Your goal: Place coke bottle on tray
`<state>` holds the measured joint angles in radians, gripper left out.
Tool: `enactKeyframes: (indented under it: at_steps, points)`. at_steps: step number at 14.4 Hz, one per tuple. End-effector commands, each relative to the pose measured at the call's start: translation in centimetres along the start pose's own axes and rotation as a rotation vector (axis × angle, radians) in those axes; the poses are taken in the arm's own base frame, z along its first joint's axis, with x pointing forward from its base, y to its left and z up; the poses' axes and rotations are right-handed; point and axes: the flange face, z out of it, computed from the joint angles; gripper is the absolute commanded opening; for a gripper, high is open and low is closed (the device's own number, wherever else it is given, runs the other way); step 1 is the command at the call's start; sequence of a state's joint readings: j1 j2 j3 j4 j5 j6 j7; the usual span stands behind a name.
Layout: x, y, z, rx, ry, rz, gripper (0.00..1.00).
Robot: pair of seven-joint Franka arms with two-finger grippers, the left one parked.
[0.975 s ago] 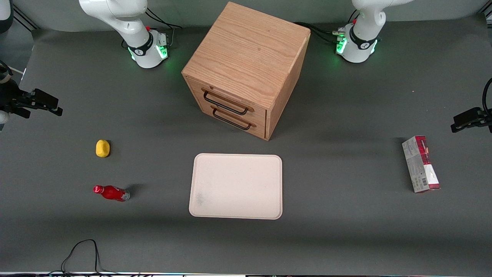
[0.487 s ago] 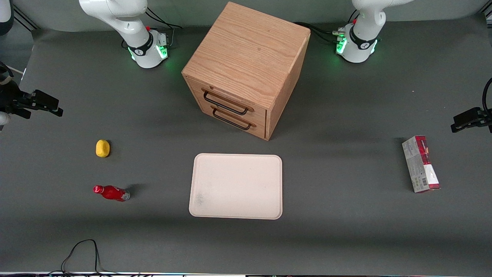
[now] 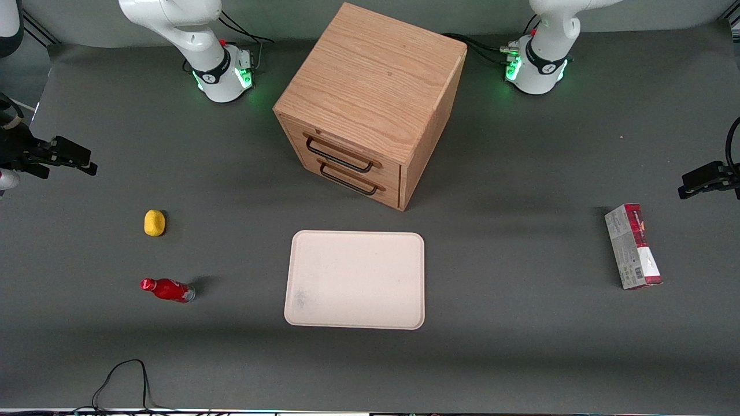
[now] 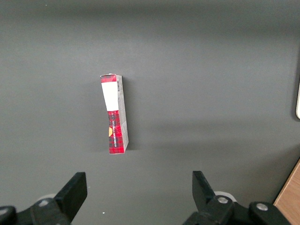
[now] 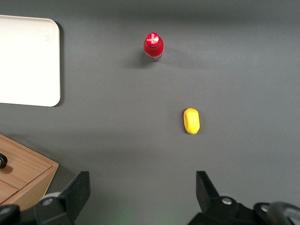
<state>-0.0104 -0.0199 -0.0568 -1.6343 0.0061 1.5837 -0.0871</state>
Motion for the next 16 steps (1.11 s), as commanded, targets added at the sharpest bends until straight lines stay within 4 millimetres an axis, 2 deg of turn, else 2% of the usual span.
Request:
enactKeyframes:
  at_steps: [1, 4, 6, 8, 10, 13, 16]
  points:
    - [0.9, 0.0, -0.3, -0.016, -0.001, 0.009, 1.00]
    - [3.6, 0.2, -1.6, -0.020, 0.005, -0.009, 1.00]
    - [6.3, 0.6, -1.8, -0.023, -0.008, -0.025, 1.00]
    - [9.2, 0.7, -1.0, -0.027, -0.021, -0.043, 1.00]
    - [11.3, 1.1, 1.1, -0.027, -0.031, -0.070, 1.00]
    - [12.5, 1.3, 3.4, -0.029, -0.043, -0.082, 1.00]
    - [12.9, 1.2, 4.0, -0.031, -0.041, -0.090, 1.00]
